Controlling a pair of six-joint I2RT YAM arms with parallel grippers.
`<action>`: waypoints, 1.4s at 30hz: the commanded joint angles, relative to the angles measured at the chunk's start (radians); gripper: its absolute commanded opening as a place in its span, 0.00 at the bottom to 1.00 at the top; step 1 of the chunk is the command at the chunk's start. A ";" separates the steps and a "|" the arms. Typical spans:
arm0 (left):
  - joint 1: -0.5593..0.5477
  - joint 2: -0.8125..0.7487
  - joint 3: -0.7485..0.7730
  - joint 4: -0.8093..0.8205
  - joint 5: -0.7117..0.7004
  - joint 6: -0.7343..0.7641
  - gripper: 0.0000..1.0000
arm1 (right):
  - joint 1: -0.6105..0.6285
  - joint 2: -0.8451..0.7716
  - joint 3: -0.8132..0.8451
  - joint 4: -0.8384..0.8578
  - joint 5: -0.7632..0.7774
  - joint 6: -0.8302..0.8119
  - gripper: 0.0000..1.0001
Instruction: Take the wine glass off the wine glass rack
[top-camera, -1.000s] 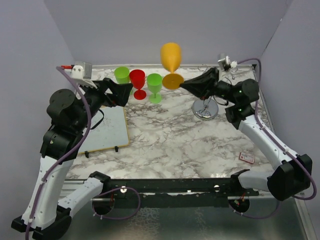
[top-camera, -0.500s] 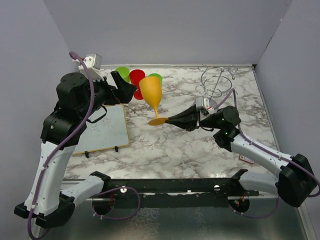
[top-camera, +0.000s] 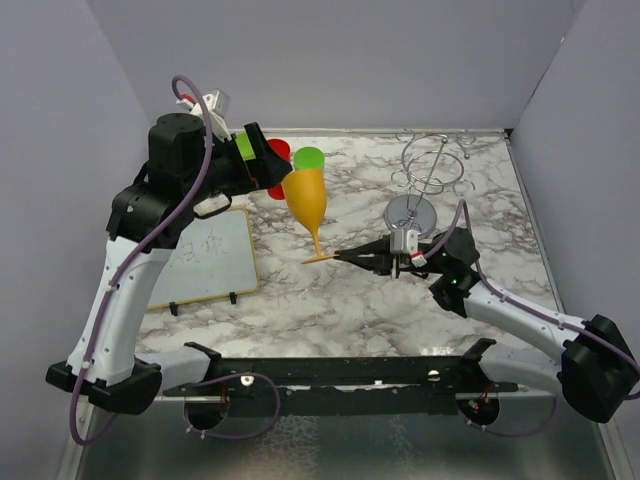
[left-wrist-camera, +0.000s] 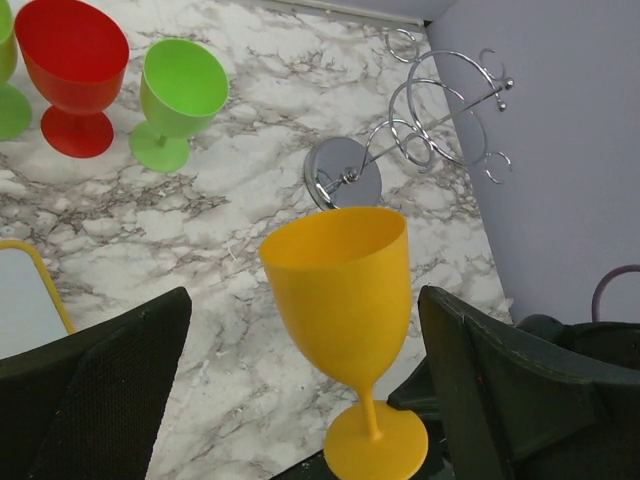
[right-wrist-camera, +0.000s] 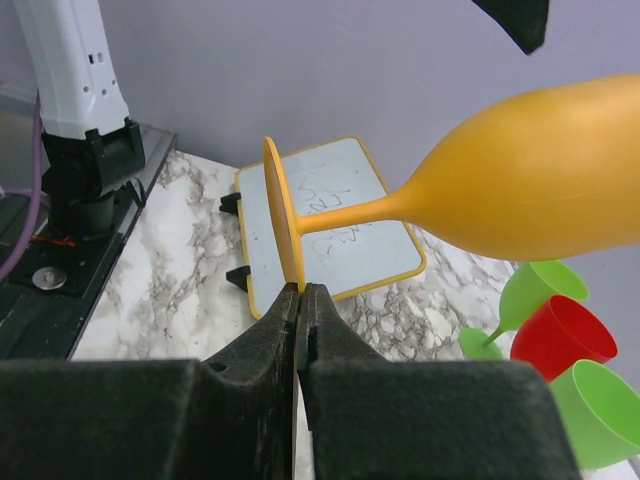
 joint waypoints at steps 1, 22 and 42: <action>0.004 0.050 0.067 -0.029 0.050 -0.050 0.98 | 0.022 -0.008 -0.017 -0.026 0.034 -0.119 0.01; 0.009 0.059 -0.065 -0.037 0.309 0.123 0.99 | 0.048 -0.053 -0.024 -0.143 0.124 -0.347 0.01; -0.028 0.104 -0.184 0.080 0.387 0.013 0.99 | 0.067 -0.061 -0.004 -0.206 0.131 -0.407 0.01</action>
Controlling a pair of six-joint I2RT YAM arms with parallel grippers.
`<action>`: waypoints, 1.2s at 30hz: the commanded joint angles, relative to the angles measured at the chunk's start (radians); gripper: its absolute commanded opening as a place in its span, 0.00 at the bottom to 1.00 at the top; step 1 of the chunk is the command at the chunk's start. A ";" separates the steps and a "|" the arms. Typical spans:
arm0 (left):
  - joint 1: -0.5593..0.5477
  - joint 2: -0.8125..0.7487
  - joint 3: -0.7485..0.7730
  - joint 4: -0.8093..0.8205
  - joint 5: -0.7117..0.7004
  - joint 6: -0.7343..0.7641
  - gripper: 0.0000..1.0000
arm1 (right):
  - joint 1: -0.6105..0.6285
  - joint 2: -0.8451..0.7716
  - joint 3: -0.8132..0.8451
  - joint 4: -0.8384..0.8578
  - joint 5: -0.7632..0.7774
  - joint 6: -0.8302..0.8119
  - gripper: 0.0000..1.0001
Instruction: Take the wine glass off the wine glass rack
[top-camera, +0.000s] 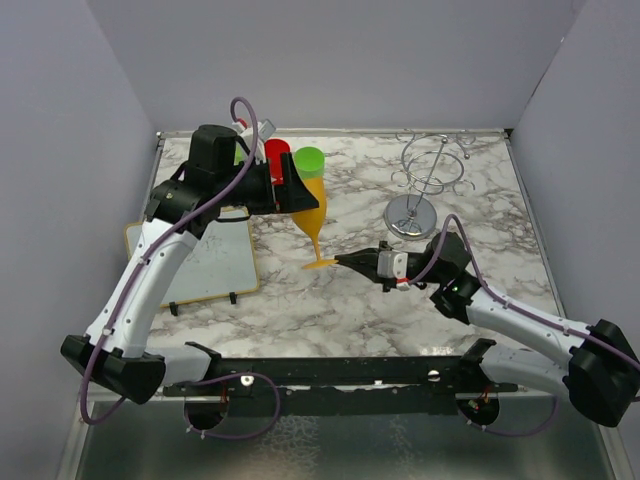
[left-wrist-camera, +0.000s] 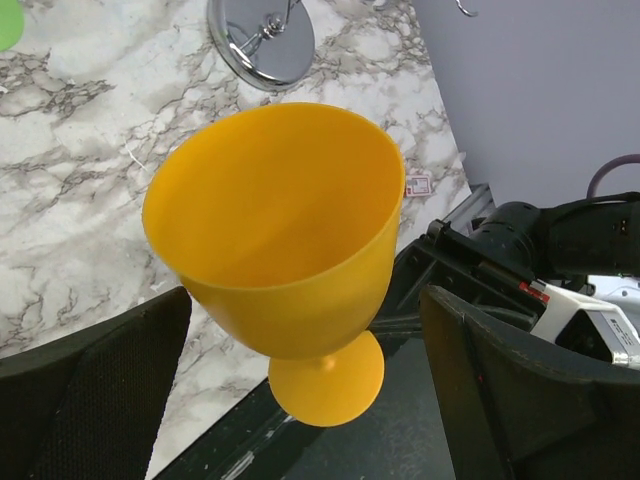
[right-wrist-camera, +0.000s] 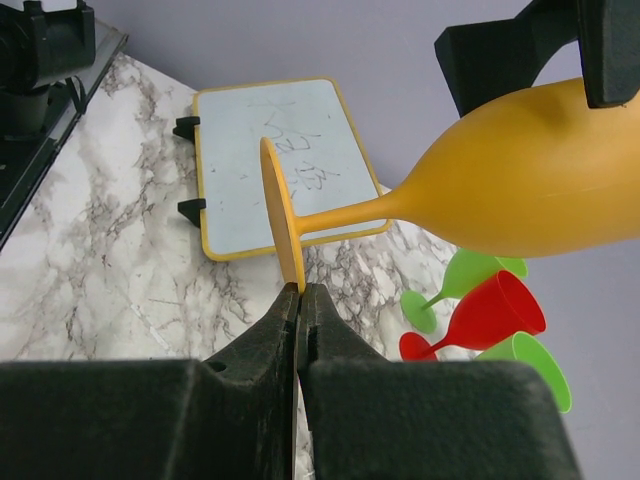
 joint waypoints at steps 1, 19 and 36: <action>-0.022 0.025 0.000 0.029 0.031 -0.027 0.99 | 0.010 -0.018 0.035 -0.016 0.028 -0.029 0.01; -0.041 0.099 0.042 -0.001 -0.029 0.021 0.99 | 0.025 -0.030 0.039 -0.058 0.040 -0.065 0.01; -0.041 0.046 0.052 0.000 -0.083 0.028 0.85 | 0.030 -0.019 0.059 -0.082 0.084 -0.046 0.03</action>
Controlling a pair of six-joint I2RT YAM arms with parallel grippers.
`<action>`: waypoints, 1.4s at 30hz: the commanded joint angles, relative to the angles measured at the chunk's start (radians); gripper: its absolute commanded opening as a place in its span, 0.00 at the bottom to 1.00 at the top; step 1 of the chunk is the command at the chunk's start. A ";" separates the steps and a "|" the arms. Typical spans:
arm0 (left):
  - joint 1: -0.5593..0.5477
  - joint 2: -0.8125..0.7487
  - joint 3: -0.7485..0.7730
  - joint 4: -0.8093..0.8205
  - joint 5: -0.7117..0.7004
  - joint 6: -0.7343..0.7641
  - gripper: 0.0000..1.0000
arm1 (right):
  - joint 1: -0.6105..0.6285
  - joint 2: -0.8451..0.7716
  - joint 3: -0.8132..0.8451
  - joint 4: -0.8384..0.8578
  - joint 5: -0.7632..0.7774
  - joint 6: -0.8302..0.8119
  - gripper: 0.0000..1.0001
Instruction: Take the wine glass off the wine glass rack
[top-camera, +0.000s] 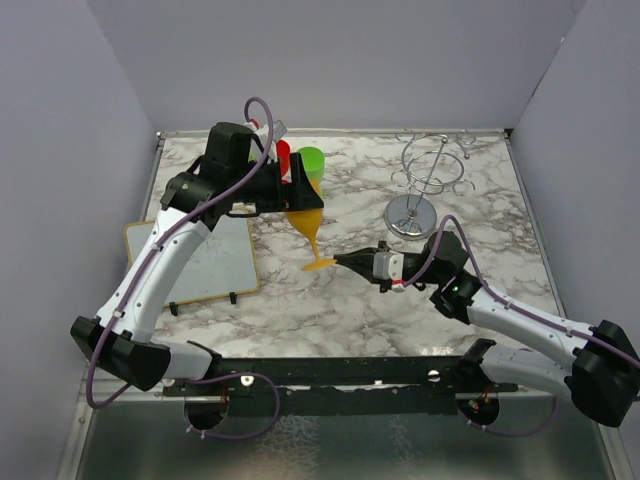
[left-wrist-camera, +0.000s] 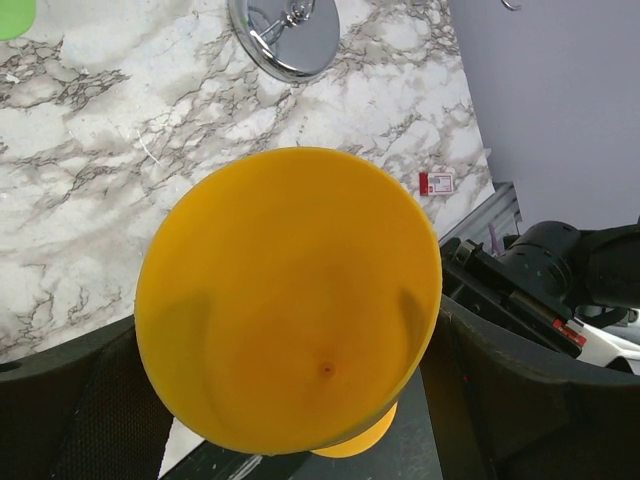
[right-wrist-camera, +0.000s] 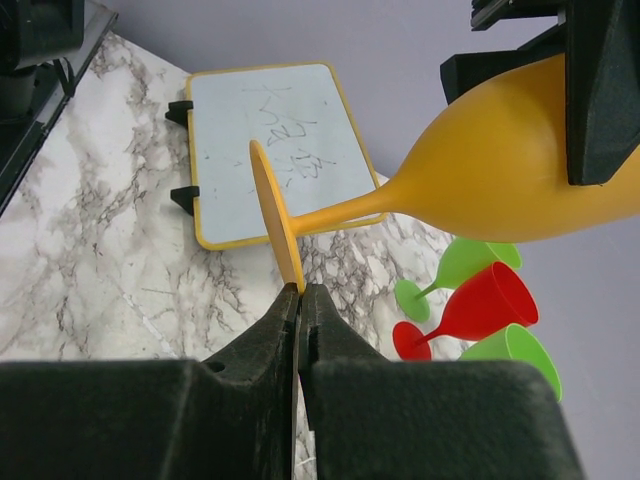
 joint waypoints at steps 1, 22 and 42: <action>-0.003 -0.039 0.035 0.004 -0.037 0.015 0.85 | 0.010 -0.012 0.041 -0.005 0.042 0.011 0.04; -0.002 -0.084 0.013 0.026 -0.141 0.045 0.72 | 0.010 -0.056 0.046 -0.026 0.134 0.086 0.42; -0.049 -0.204 -0.641 0.984 -0.439 0.303 0.77 | 0.009 -0.279 0.304 -0.383 0.890 0.374 0.78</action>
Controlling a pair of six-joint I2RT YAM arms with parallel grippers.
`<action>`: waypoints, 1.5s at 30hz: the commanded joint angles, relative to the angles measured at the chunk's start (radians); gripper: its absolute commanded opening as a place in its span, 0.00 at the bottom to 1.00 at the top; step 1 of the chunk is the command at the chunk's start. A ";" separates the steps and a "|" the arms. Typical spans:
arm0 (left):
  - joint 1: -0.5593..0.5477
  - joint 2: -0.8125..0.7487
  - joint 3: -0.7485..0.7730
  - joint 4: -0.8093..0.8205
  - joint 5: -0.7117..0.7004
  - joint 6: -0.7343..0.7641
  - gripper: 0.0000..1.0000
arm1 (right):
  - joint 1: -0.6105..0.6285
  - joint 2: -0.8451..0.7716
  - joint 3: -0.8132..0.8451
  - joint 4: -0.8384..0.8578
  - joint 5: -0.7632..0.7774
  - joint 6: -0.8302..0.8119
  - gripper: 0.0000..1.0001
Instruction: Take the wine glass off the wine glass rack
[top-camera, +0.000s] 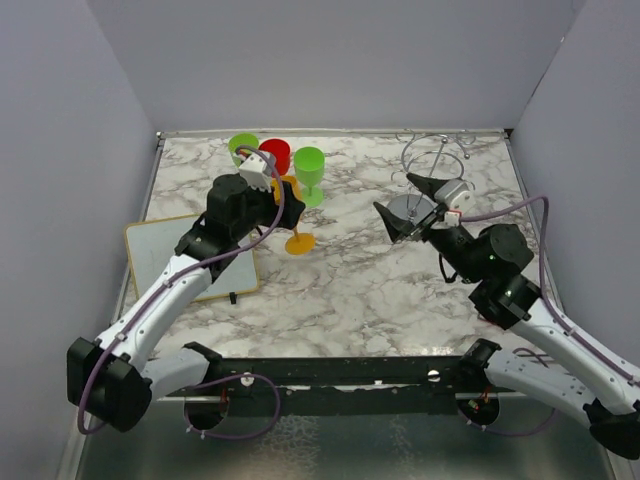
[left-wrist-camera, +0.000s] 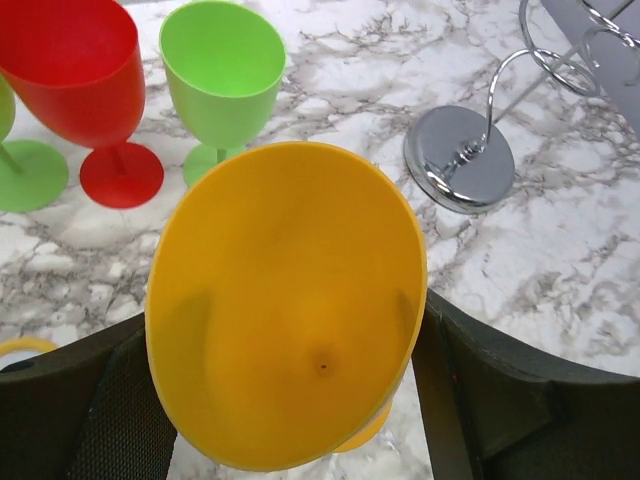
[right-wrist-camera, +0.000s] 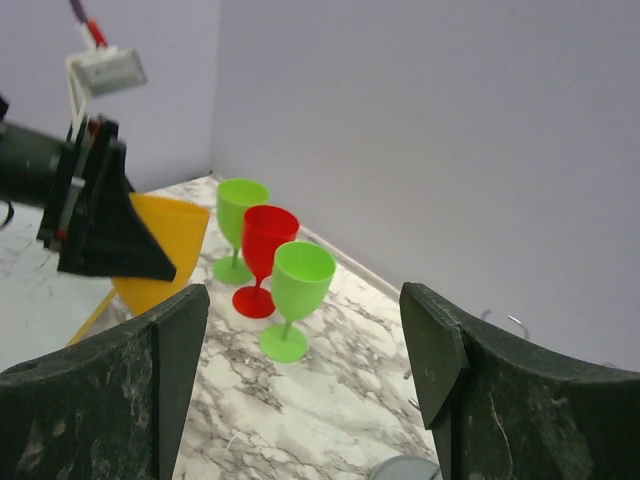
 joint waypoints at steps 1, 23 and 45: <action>-0.053 0.067 -0.078 0.384 -0.105 0.102 0.77 | 0.006 -0.049 0.037 -0.071 0.166 0.039 0.79; -0.102 0.486 -0.110 0.810 -0.209 0.310 0.81 | 0.006 -0.161 -0.002 -0.065 0.221 -0.036 0.83; -0.097 0.586 -0.122 0.839 -0.252 0.321 0.99 | 0.007 -0.182 -0.027 -0.065 0.220 -0.031 0.84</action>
